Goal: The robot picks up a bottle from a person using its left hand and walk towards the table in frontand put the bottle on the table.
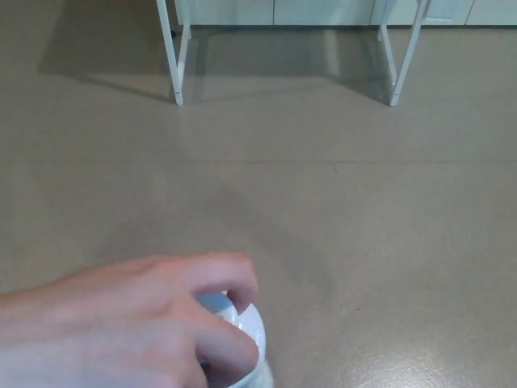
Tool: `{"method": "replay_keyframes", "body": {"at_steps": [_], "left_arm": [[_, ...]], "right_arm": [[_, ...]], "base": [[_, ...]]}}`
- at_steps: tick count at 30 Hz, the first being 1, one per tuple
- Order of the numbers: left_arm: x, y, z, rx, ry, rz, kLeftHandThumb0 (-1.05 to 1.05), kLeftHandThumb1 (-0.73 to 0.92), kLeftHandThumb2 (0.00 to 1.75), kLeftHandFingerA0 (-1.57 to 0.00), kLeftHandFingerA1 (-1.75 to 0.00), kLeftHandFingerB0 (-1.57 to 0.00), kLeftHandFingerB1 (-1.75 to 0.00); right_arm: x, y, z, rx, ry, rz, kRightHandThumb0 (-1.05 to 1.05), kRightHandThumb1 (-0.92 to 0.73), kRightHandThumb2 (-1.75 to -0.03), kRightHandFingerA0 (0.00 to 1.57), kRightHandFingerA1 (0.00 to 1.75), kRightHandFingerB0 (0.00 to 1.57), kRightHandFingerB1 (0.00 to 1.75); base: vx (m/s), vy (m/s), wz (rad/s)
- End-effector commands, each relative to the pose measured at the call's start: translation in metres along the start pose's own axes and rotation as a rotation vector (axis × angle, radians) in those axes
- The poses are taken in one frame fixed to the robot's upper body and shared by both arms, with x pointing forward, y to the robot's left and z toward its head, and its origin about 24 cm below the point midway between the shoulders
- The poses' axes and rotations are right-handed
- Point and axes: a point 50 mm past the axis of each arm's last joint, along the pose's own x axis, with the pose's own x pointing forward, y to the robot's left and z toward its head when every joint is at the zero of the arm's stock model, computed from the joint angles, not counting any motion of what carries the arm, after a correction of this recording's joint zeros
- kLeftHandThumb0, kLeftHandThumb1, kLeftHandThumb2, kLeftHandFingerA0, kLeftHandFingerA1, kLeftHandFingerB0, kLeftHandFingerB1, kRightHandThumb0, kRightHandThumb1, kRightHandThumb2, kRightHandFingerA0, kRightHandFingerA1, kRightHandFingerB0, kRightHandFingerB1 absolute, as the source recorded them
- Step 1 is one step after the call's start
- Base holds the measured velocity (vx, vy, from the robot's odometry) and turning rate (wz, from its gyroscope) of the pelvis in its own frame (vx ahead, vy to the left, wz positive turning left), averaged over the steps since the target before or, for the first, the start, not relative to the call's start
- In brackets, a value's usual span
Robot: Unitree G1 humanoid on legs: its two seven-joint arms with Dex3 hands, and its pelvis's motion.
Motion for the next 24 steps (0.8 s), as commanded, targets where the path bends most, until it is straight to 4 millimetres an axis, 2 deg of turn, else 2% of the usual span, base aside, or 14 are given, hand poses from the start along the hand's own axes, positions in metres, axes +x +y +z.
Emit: {"method": "replay_keyframes", "body": {"at_steps": [1,3,4,5,7,8,10,11,12,13,17,22,23,24], "left_arm": [[-0.002,-0.002,0.014,-0.007,-0.134,-0.006,-0.34,0.57,0.57,-0.38,-0.5,-0.29,-0.33],[-0.004,-0.007,0.025,-0.025,-0.223,-0.032,-0.39,0.51,0.56,-0.36,-0.49,-0.3,-0.33],[-0.013,-0.016,0.046,-0.008,-0.385,-0.124,-0.55,0.38,0.68,-0.21,-0.46,-0.17,-0.38],[-0.02,-0.022,0.057,0.001,-0.46,-0.178,-0.52,0.46,0.54,-0.19,-0.32,-0.17,-0.28],[-0.037,-0.035,0.081,0.01,-0.601,-0.301,-0.54,0.45,0.54,-0.15,-0.32,-0.16,-0.29],[-0.055,-0.045,0.102,0.056,-0.718,-0.389,-0.62,0.4,0.71,-0.09,-0.39,-0.06,-0.27],[-0.07,-0.052,0.116,0.075,-0.793,-0.449,-0.61,0.39,0.7,-0.09,-0.39,-0.07,-0.21],[-0.082,-0.058,0.128,0.084,-0.859,-0.508,-0.59,0.44,0.54,-0.1,-0.29,0.0,-0.24],[-0.1,-0.065,0.145,0.106,-0.935,-0.567,-0.57,0.37,0.75,-0.08,-0.28,0.0,-0.14],[-0.111,-0.068,0.154,0.117,-0.98,-0.6,-0.59,0.39,0.73,-0.05,-0.24,0.0,-0.08],[-0.134,-0.074,0.172,0.149,-1.066,-0.675,-0.62,0.41,0.74,-0.06,-0.24,0.0,-0.06],[-0.159,-0.082,0.191,0.205,-1.169,-0.753,-0.65,0.44,0.76,-0.11,-0.22,0.0,-0.01],[-0.165,-0.085,0.193,0.187,-1.168,-0.786,-0.56,0.38,0.75,-0.09,-0.24,0.0,-0.16],[-0.169,-0.088,0.195,0.174,-1.161,-0.806,-0.55,0.37,0.75,-0.07,-0.27,0.0,-0.17]], "right_arm": [[0.0,-0.007,-0.001,-0.003,0.003,0.014,-0.26,-0.75,-0.61,0.65,0.48,0.44,0.38],[0.0,-0.007,0.001,-0.008,0.001,0.016,-0.26,-0.74,-0.61,0.65,0.49,0.47,0.4],[0.001,-0.007,0.003,-0.016,-0.01,0.022,-0.26,-0.76,-0.62,0.64,0.49,0.48,0.4],[0.001,-0.008,0.004,-0.019,-0.013,0.023,-0.26,-0.75,-0.62,0.64,0.49,0.49,0.41],[0.001,-0.008,0.005,-0.02,-0.014,0.022,-0.27,-0.75,-0.62,0.64,0.49,0.49,0.41],[0.001,-0.007,0.005,-0.013,-0.018,0.02,-0.27,-0.75,-0.62,0.64,0.49,0.47,0.4],[0.001,-0.007,0.006,-0.012,-0.02,0.021,-0.27,-0.75,-0.62,0.64,0.49,0.47,0.4],[0.001,-0.009,0.008,-0.009,-0.026,0.019,-0.27,-0.75,-0.61,0.64,0.5,0.48,0.41],[0.002,-0.009,0.009,-0.014,-0.03,0.017,-0.27,-0.74,-0.61,0.65,0.5,0.5,0.41],[0.002,-0.01,0.01,-0.02,-0.03,0.013,-0.29,-0.74,-0.62,0.65,0.5,0.5,0.41],[0.002,-0.01,0.01,-0.016,-0.028,0.011,-0.28,-0.75,-0.62,0.64,0.49,0.47,0.4],[0.003,-0.01,0.01,-0.037,-0.008,-0.001,-0.3,-0.72,-0.61,0.71,0.48,0.55,0.41],[0.003,-0.011,0.01,-0.029,-0.012,0.019,-0.3,-0.71,-0.61,0.68,0.48,0.54,0.41],[0.003,-0.012,0.009,-0.027,-0.016,0.031,-0.3,-0.71,-0.61,0.67,0.49,0.54,0.41]], "base": [[0.0,0.0,0.0],[0.0,0.0,0.0],[0.0,0.0,0.0],[0.0,0.0,0.0],[0.0,0.0,0.0],[0.0,0.0,0.0],[0.0,0.0,0.0],[0.0,0.0,0.0],[0.0,0.0,0.0],[0.0,0.0,0.0],[0.0,0.0,0.0],[0.0,0.0,0.0],[0.0,0.0,0.0],[0.0,0.0,0.0]]}}
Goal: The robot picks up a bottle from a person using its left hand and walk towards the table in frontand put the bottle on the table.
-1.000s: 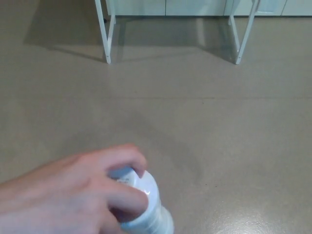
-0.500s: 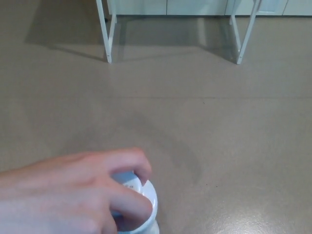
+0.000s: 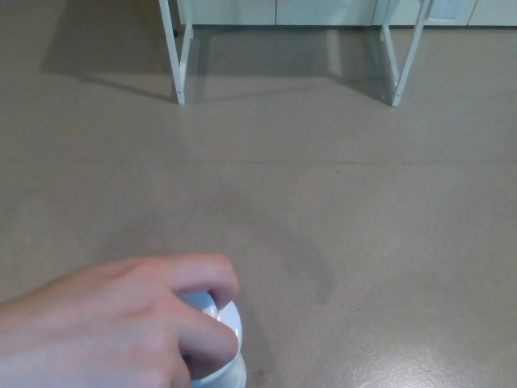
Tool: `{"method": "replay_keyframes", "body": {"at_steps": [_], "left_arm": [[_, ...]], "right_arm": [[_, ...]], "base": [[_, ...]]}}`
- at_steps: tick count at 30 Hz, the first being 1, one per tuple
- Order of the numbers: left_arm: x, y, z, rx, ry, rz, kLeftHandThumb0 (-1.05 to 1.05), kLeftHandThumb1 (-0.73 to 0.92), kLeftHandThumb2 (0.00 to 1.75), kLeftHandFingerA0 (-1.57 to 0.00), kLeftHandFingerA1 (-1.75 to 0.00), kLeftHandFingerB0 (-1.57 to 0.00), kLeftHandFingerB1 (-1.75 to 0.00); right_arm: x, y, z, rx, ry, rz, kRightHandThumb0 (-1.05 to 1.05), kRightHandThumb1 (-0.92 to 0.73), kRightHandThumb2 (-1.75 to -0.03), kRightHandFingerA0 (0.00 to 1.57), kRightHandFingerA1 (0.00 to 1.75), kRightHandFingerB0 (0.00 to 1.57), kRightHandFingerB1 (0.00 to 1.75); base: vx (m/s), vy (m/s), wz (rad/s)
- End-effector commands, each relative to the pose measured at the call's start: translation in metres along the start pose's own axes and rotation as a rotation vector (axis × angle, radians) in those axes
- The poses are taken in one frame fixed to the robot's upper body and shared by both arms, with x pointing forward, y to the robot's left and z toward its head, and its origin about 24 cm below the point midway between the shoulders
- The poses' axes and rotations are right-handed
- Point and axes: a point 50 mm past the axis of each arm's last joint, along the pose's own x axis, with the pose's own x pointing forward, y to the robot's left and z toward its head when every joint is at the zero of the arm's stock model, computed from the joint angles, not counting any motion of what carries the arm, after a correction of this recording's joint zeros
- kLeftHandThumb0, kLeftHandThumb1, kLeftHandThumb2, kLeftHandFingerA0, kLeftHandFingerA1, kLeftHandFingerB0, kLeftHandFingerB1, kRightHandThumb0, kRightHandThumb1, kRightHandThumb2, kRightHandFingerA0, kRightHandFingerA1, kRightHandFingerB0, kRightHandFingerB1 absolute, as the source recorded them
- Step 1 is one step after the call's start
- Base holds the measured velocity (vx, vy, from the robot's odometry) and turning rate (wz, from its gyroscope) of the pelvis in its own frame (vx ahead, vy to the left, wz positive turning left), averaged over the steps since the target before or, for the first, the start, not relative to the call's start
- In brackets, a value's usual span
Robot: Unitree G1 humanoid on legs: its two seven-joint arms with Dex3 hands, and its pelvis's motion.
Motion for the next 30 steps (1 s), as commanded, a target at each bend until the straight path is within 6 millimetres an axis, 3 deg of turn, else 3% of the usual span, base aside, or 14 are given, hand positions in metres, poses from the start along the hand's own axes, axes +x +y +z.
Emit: {"method": "replay_keyframes", "body": {"at_steps": [1,4,5,9,13,14,16,18,24,25,26,28,29,30], "left_arm": [[-0.027,-0.046,0.134,-0.054,-0.46,-0.499,-0.56,0.38,0.75,-0.06,-0.26,0.0,-0.16],[-0.024,-0.049,0.135,-0.048,-0.458,-0.505,-0.57,0.39,0.76,-0.09,-0.27,0.0,-0.14],[-0.023,-0.052,0.135,-0.076,-0.453,-0.524,-0.55,0.37,0.74,-0.06,-0.28,0.0,-0.14],[-0.016,-0.056,0.137,-0.086,-0.449,-0.544,-0.6,0.41,0.53,-0.07,-0.32,0.0,-0.17],[-0.014,-0.058,0.14,-0.08,-0.436,-0.55,-0.62,0.42,0.54,-0.08,-0.31,0.0,-0.18],[-0.012,-0.06,0.141,-0.085,-0.433,-0.553,-0.55,0.35,0.74,-0.06,-0.33,0.0,-0.17],[-0.011,-0.062,0.143,-0.093,-0.43,-0.552,-0.59,0.41,0.54,-0.07,-0.33,0.0,-0.18],[-0.009,-0.065,0.14,-0.105,-0.42,-0.544,-0.52,0.34,0.74,-0.02,-0.34,0.0,-0.17],[-0.005,-0.07,0.138,-0.099,-0.388,-0.547,-0.54,0.41,0.54,-0.11,-0.31,0.0,-0.19],[-0.004,-0.071,0.138,-0.099,-0.385,-0.551,-0.52,0.34,0.71,-0.07,-0.38,0.0,-0.18],[-0.004,-0.072,0.139,-0.099,-0.384,-0.552,-0.54,0.43,0.54,-0.12,-0.33,0.0,-0.2],[-0.002,-0.077,0.139,-0.1,-0.39,-0.529,-0.51,0.46,0.77,-0.32,-0.53,-0.02,-0.23],[0.003,-0.077,0.142,-0.076,-0.433,-0.475,-0.29,0.55,0.97,-0.73,-0.7,-0.02,-0.44],[0.004,-0.076,0.143,-0.073,-0.438,-0.467,-0.29,0.55,0.97,-0.73,-0.7,-0.02,-0.44]], "right_arm": [[0.0,-0.01,-0.002,-0.023,0.02,0.027,-0.3,-0.71,-0.61,0.66,0.49,0.54,0.41],[-0.001,-0.009,-0.004,-0.013,0.022,0.043,-0.29,-0.71,-0.61,0.7,0.5,0.54,0.41],[-0.001,-0.007,-0.006,-0.026,0.021,0.045,-0.36,-0.6,-0.82,0.64,0.6,0.48,0.52],[-0.001,-0.007,-0.005,-0.039,0.022,0.041,-0.31,-0.72,-0.6,0.71,0.51,0.55,0.42],[-0.001,-0.008,-0.004,-0.047,0.02,0.04,-0.31,-0.71,-0.61,0.66,0.48,0.52,0.41],[-0.001,-0.009,-0.003,-0.039,0.017,0.041,-0.3,-0.71,-0.61,0.64,0.47,0.51,0.41],[0.0,-0.01,-0.002,-0.033,0.017,0.043,-0.31,-0.72,-0.61,0.65,0.47,0.52,0.4],[0.0,-0.01,-0.002,-0.029,0.019,0.042,-0.31,-0.73,-0.61,0.67,0.47,0.54,0.4],[-0.001,-0.01,-0.004,-0.024,0.021,0.04,-0.3,-0.72,-0.6,0.69,0.49,0.54,0.41],[-0.001,-0.01,-0.003,-0.019,0.018,0.04,-0.3,-0.71,-0.6,0.69,0.5,0.54,0.41],[0.0,-0.01,-0.003,-0.021,0.02,0.04,-0.3,-0.72,-0.6,0.7,0.5,0.54,0.41],[-0.001,-0.01,-0.003,-0.027,0.018,0.044,-0.29,-0.72,-0.61,0.66,0.49,0.54,0.41],[0.001,-0.012,0.003,-0.02,0.007,0.038,-0.29,-0.72,-0.61,0.65,0.48,0.53,0.41],[0.002,-0.013,0.004,-0.019,0.004,0.038,-0.29,-0.72,-0.61,0.65,0.48,0.53,0.41]], "base": [[0.0,0.0,0.0],[0.0,0.0,0.0],[0.0,0.0,0.0],[0.0,0.0,0.0],[0.0,0.0,0.0],[0.0,0.0,0.0],[0.0,0.0,0.0],[0.0,0.0,0.0],[0.0,0.0,0.0],[0.0,0.0,0.0],[0.0,0.0,0.0],[0.0,0.0,0.0],[0.0,0.0,0.0],[0.0,0.0,0.0]]}}
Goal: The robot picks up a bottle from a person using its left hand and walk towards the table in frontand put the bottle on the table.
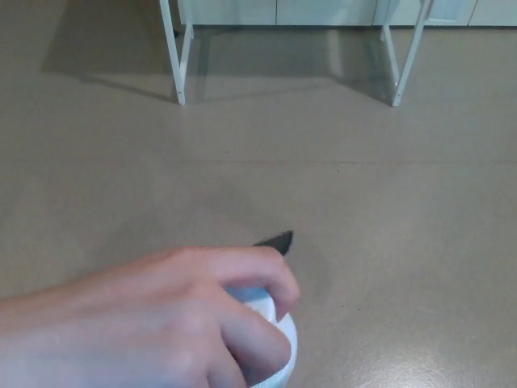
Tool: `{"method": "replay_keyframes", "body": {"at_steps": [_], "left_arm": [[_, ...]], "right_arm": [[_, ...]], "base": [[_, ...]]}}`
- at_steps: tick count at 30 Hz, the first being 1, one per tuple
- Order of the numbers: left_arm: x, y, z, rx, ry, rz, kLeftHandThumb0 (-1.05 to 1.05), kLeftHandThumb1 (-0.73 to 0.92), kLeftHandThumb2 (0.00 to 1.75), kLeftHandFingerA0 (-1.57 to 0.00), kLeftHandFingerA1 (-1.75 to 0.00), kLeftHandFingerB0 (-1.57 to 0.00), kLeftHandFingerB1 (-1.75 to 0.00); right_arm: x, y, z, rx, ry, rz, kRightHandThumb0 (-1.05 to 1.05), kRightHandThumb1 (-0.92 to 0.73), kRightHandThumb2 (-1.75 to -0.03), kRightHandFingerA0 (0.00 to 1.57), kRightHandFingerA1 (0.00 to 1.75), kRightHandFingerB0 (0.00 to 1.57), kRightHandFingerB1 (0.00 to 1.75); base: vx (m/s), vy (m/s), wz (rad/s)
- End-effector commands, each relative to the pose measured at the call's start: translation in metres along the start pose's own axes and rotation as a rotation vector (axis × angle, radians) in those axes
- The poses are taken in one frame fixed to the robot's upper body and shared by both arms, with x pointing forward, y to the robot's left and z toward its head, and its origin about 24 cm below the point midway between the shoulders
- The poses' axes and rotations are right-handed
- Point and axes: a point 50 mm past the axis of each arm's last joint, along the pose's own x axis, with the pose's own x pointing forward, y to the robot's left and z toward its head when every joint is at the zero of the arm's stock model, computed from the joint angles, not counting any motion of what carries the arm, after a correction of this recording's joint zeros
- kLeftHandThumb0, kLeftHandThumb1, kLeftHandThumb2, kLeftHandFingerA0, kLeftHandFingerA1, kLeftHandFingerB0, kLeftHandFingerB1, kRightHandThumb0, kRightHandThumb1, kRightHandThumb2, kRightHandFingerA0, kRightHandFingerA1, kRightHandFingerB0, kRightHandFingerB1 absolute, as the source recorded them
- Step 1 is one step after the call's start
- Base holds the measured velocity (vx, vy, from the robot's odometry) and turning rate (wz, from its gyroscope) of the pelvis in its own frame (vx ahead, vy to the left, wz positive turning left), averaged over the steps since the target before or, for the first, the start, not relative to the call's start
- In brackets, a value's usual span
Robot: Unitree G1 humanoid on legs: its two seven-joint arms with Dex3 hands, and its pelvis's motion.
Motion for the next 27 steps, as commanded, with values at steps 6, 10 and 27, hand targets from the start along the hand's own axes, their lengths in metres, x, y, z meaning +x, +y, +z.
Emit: {"method": "replay_keyframes", "body": {"at_steps": [6,10,27], "left_arm": [[0.014,0.002,-0.008,0.04,0.035,0.151,-0.16,0.8,0.64,-1.27,-0.98,-0.9,-0.53],[0.014,-0.005,-0.013,0.04,0.038,0.224,-0.14,0.75,0.75,-1.08,-1.28,-0.76,-1.09],[0.008,-0.007,-0.015,0.028,0.029,0.236,-0.16,0.76,0.71,-1.09,-1.25,-0.77,-1.05]], "right_arm": [[0.003,-0.013,0.012,0.02,-0.026,-0.006,-0.28,-0.73,-0.61,0.62,0.48,0.51,0.41],[0.003,-0.014,0.011,0.044,-0.017,-0.011,-0.28,-0.72,-0.61,0.66,0.48,0.51,0.41],[0.004,-0.017,0.017,-0.006,-0.018,-0.016,-0.29,-0.74,-0.62,0.66,0.47,0.52,0.4]], "base": [[0.0,0.0,0.0],[0.0,0.0,0.0],[0.0,0.0,0.0]]}}
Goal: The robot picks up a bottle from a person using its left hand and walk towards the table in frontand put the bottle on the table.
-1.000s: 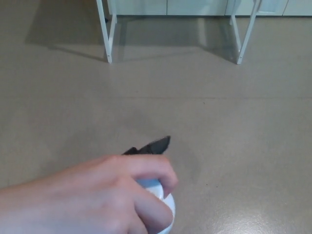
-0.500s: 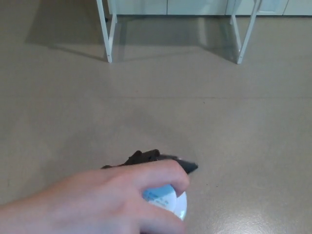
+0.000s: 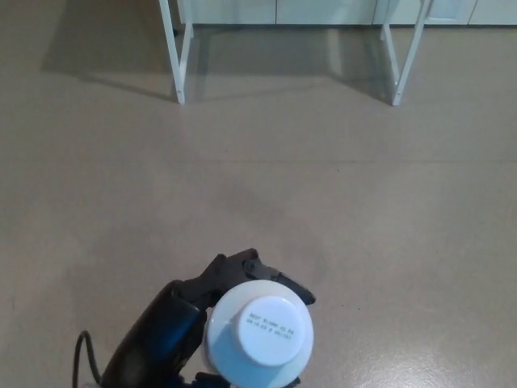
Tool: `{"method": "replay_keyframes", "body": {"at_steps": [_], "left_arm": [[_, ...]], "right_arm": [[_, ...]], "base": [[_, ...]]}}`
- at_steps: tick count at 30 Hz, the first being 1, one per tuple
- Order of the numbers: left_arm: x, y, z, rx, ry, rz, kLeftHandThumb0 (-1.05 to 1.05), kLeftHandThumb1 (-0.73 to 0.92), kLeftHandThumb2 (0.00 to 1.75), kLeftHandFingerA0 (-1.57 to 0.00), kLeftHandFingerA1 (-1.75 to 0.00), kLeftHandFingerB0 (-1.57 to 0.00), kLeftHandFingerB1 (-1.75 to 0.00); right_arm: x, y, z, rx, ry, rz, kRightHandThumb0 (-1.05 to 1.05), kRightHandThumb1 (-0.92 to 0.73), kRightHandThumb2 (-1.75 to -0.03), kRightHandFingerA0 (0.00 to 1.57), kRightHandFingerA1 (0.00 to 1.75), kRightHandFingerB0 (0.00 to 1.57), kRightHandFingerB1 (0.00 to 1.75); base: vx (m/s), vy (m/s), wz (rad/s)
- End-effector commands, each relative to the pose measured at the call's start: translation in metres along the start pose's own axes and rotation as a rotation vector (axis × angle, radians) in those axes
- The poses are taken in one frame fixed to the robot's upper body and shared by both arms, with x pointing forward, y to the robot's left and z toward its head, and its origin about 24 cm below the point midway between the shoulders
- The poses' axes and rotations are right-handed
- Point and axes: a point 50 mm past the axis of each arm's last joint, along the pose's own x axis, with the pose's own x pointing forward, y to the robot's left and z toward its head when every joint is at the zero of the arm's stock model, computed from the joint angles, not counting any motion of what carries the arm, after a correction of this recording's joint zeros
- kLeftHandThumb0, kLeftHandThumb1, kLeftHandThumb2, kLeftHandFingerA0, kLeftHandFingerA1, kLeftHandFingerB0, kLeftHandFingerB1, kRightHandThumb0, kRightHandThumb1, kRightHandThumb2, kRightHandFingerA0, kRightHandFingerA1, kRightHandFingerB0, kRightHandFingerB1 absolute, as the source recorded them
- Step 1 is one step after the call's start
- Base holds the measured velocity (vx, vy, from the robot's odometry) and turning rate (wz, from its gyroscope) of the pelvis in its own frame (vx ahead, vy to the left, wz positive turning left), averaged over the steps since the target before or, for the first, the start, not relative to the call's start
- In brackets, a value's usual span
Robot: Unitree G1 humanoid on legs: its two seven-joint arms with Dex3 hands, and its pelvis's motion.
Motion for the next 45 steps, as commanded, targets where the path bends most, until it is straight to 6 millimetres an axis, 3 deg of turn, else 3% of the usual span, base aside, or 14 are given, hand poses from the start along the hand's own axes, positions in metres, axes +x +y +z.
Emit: {"method": "replay_keyframes", "body": {"at_steps": [1,2,3,6,7,15,24,45], "left_arm": [[-0.003,0.0,0.002,0.026,-0.022,0.02,-0.16,0.76,0.71,-1.09,-1.25,-0.77,-1.05],[-0.005,0.0,0.0,0.027,-0.023,0.022,-0.16,0.78,0.69,-1.1,-1.25,-0.76,-1.05],[-0.006,-0.001,0.0,0.028,-0.023,0.024,-0.17,0.79,0.67,-1.09,-1.26,-0.76,-1.05],[-0.007,-0.001,0.0,0.029,-0.025,0.026,-0.17,0.79,0.67,-1.09,-1.26,-0.76,-1.05],[-0.007,-0.001,0.0,0.015,-0.023,0.03,-0.16,0.8,0.69,-1.1,-1.27,-0.78,-1.02],[-0.013,-0.002,-0.002,-0.03,-0.024,0.047,-0.19,0.82,0.65,-1.07,-1.27,-0.77,-1.03],[-0.014,-0.002,-0.003,-0.041,-0.03,0.038,-0.16,0.79,0.71,-1.08,-1.25,-0.76,-1.03],[-0.014,-0.004,-0.002,-0.063,-0.034,0.025,-0.16,0.79,0.69,-1.1,-1.23,-0.76,-1.0]], "right_arm": [[-0.002,-0.005,-0.007,-0.012,0.032,-0.005,-0.29,-0.74,-0.62,0.66,0.47,0.52,0.4],[-0.002,-0.004,-0.007,0.002,0.033,0.002,-0.27,-0.71,-0.61,0.64,0.46,0.53,0.4],[-0.002,-0.005,-0.008,0.006,0.032,0.002,-0.34,-0.61,-0.79,0.61,0.58,0.48,0.51],[-0.003,-0.005,-0.008,0.009,0.031,0.001,-0.34,-0.61,-0.79,0.61,0.58,0.48,0.51],[-0.002,-0.006,-0.008,-0.001,0.031,0.003,-0.27,-0.74,-0.61,0.63,0.45,0.5,0.39],[-0.003,-0.004,-0.011,0.01,0.052,0.012,-0.27,-0.72,-0.61,0.63,0.46,0.5,0.4],[-0.003,0.0,-0.013,0.002,0.052,0.023,-0.3,-0.72,-0.61,0.59,0.46,0.47,0.39],[-0.003,-0.002,-0.013,0.017,0.068,0.05,-0.3,-0.72,-0.61,0.58,0.43,0.47,0.38]], "base": [[0.0,0.0,0.0],[0.0,0.0,0.0],[0.0,0.0,-1.12],[-0.02,-0.005,0.05],[-0.08,-0.02,0.61],[0.04,0.123,-0.11],[0.22,0.255,-0.01],[0.36,-0.091,0.03]]}}
